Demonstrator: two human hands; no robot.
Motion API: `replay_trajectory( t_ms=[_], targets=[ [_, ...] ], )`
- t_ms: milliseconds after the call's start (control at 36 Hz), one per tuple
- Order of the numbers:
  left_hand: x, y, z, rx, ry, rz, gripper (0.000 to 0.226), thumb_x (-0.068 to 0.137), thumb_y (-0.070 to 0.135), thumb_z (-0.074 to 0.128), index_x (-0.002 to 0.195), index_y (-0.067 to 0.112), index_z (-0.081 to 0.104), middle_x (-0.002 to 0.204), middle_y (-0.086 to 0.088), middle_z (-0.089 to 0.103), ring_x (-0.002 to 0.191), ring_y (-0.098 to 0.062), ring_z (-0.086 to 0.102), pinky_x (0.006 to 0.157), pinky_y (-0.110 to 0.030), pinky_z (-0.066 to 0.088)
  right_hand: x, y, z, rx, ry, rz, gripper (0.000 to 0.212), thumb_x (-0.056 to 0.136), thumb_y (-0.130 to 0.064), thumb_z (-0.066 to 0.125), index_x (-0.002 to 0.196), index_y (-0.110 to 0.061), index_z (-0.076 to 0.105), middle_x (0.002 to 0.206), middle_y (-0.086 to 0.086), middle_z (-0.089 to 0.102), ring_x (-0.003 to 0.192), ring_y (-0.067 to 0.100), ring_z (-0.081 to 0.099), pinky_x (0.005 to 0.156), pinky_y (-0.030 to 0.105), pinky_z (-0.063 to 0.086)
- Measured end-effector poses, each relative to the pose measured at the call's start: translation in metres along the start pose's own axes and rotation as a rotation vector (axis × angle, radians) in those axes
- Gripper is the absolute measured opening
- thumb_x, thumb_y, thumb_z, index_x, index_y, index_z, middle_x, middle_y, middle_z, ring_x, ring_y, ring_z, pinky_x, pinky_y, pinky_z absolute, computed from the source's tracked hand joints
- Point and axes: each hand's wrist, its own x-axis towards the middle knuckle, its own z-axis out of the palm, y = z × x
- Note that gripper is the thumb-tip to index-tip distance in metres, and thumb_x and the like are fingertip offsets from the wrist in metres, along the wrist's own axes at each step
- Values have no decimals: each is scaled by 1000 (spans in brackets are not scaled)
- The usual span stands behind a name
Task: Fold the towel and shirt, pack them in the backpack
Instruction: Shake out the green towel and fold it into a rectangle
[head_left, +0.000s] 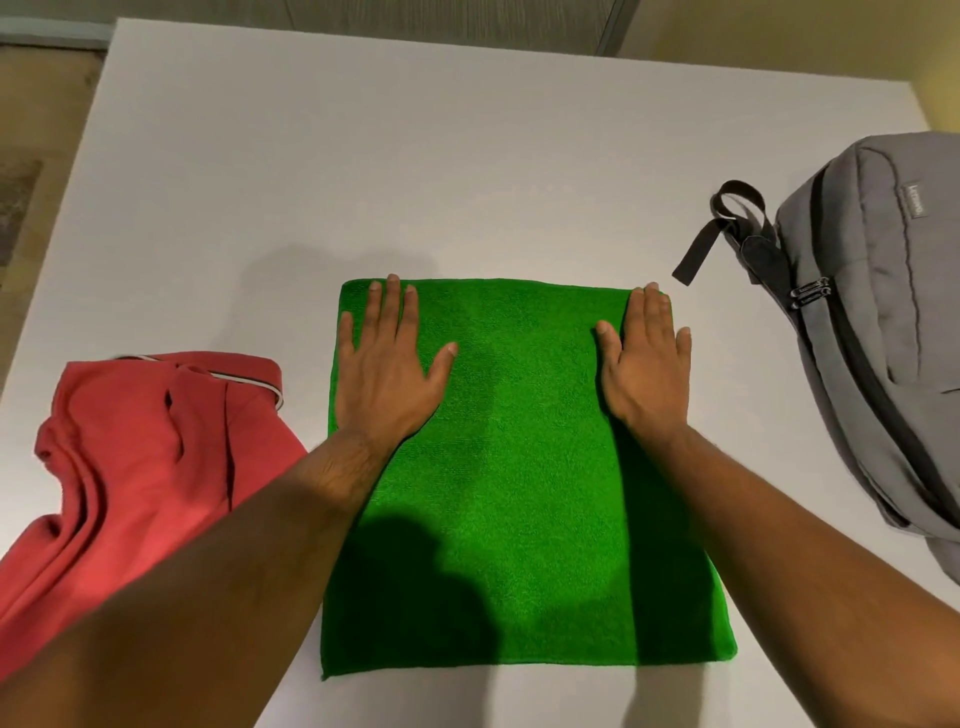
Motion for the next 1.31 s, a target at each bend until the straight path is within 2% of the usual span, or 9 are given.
replay_trajectory(
  t_ms=[194, 306, 472, 667, 917, 1000, 1083, 1194, 1306],
  targets=[
    [11, -6, -5, -181, 88, -79, 59, 107, 39, 37, 156, 6, 33, 168, -11, 23, 156, -23, 18, 125, -46, 21, 8, -2, -7, -34, 93, -44, 61, 111, -47, 24, 162, -15, 24, 168, 9, 27, 155, 25, 21, 125, 54, 14],
    [23, -12, -9, -162, 130, -100, 45, 109, 23, 39, 150, 5, 44, 161, -14, 38, 149, -30, 33, 114, -51, 34, 19, 2, -8, -98, 175, -125, 45, 111, -30, 36, 152, -13, 41, 143, 16, 49, 132, 37, 44, 117, 55, 25],
    [39, -19, -13, -167, 225, -105, 36, 102, 8, 51, 137, 7, 58, 126, -16, 58, 116, -36, 49, 89, -48, 39, 26, 2, -14, -104, 219, -99, 41, 84, 4, 51, 123, -4, 61, 115, 21, 55, 104, 42, 50, 99, 48, 36],
    [41, -17, -14, -119, 229, -105, 25, 97, 3, 54, 118, 9, 68, 107, -13, 60, 104, -34, 48, 81, -40, 32, 30, -6, -20, -83, 251, -27, 18, 91, -4, 56, 107, -6, 66, 110, 17, 58, 104, 39, 49, 85, 45, 36],
    [48, -15, -35, -161, 340, -107, 19, 93, 4, 58, 101, 16, 70, 92, -2, 68, 101, -29, 47, 81, -39, 31, 32, -12, -45, 15, 321, -37, 10, 90, -9, 58, 100, -8, 61, 101, 13, 63, 102, 35, 49, 85, 44, 36],
    [58, -14, -51, -190, 370, -122, 15, 95, 6, 58, 101, 15, 67, 93, -4, 67, 98, -28, 50, 80, -37, 31, 36, -19, -61, 92, 391, -14, 9, 93, -5, 56, 101, -5, 61, 98, 17, 61, 100, 38, 51, 83, 45, 38],
    [69, -7, -73, -273, 432, -119, 10, 96, 7, 58, 101, 13, 63, 97, -8, 63, 91, -28, 55, 75, -36, 35, 43, -27, -77, 179, 444, 27, 13, 96, -5, 52, 107, -6, 59, 102, 18, 60, 102, 36, 51, 82, 36, 34],
    [74, 2, -99, -401, 488, -118, 10, 98, 8, 57, 105, 12, 62, 107, -6, 60, 84, -23, 58, 67, -35, 40, 46, -35, -96, 231, 526, 12, 15, 96, -5, 52, 110, -5, 57, 107, 17, 60, 105, 37, 52, 88, 41, 37],
    [62, 3, -107, -450, 491, -102, 11, 99, 10, 56, 107, 13, 61, 111, -4, 58, 89, -23, 60, 71, -38, 48, 40, -30, -104, 217, 537, -27, 26, 95, -3, 56, 121, -6, 57, 118, 14, 61, 111, 33, 52, 93, 41, 38]
  ],
)
